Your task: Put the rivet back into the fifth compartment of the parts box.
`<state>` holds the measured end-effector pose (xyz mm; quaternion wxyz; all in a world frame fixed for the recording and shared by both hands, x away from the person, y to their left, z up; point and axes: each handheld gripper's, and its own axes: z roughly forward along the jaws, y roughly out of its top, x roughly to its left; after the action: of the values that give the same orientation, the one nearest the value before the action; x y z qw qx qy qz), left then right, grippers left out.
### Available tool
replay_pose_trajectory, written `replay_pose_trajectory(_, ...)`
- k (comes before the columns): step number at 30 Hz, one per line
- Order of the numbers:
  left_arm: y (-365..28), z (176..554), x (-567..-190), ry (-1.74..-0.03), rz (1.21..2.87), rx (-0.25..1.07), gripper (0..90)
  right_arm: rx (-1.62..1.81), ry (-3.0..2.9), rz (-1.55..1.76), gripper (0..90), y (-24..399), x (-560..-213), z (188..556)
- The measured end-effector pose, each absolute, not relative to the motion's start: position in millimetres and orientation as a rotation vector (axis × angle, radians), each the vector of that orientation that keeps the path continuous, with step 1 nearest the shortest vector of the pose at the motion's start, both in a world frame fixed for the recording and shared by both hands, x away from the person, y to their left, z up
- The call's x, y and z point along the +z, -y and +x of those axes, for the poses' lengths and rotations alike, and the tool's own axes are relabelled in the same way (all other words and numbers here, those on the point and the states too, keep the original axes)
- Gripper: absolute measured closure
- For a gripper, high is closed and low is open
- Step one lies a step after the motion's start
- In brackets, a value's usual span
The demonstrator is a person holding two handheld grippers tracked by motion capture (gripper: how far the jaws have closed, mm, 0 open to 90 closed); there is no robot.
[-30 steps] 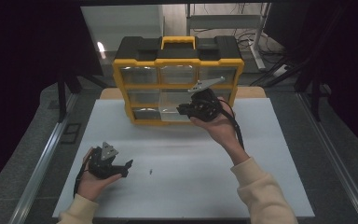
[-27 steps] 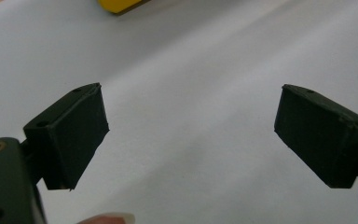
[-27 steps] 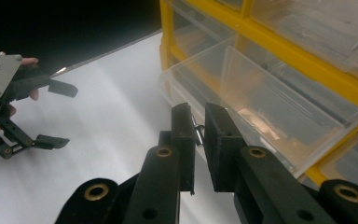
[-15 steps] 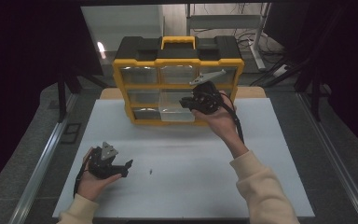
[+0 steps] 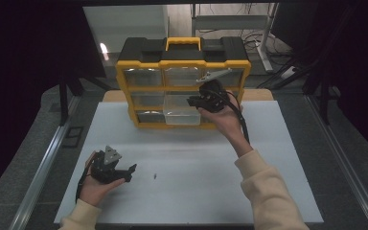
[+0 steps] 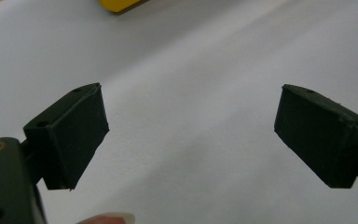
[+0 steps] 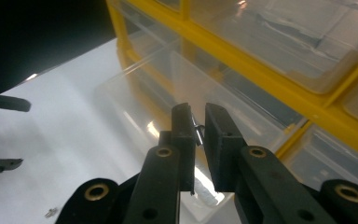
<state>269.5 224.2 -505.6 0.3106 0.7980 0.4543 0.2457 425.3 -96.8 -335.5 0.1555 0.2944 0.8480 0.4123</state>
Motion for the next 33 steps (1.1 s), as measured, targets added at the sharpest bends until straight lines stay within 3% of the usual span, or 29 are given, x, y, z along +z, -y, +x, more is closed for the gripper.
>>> replay_pose_trajectory(20, -224.6, 269.5, -506.0, -1.199, 2.112, 0.648, 10.0, 1.137, -2.376, 0.919, 81.4, 95.4, -347.9, 444.2)
replay_pose_trajectory(21, -224.5, 269.5, -506.0, -1.199, 2.113, 0.648, 10.0, 1.132, -2.376, 0.911, 78.0, 95.3, -347.7, 443.8)
replay_pose_trajectory(24, -224.4, 269.3, -506.0, -1.199, 2.111, 0.648, 10.0, 1.140, -2.345, 0.904, 52.6, 93.5, -347.5, 442.4)
replay_pose_trajectory(26, -224.7, 269.3, -505.9, -1.199, 2.112, 0.649, 10.0, 1.161, -2.320, 0.915, 42.8, 93.8, -346.5, 440.9)
replay_pose_trajectory(28, -225.0, 269.3, -505.8, -1.199, 2.112, 0.649, 10.0, 1.189, -2.308, 0.921, 36.1, 95.0, -344.9, 438.4)
replay_pose_trajectory(33, -225.0, 269.3, -505.5, -1.195, 2.117, 0.649, 10.0, 1.239, -2.317, 0.896, 31.7, 97.7, -343.9, 429.8)
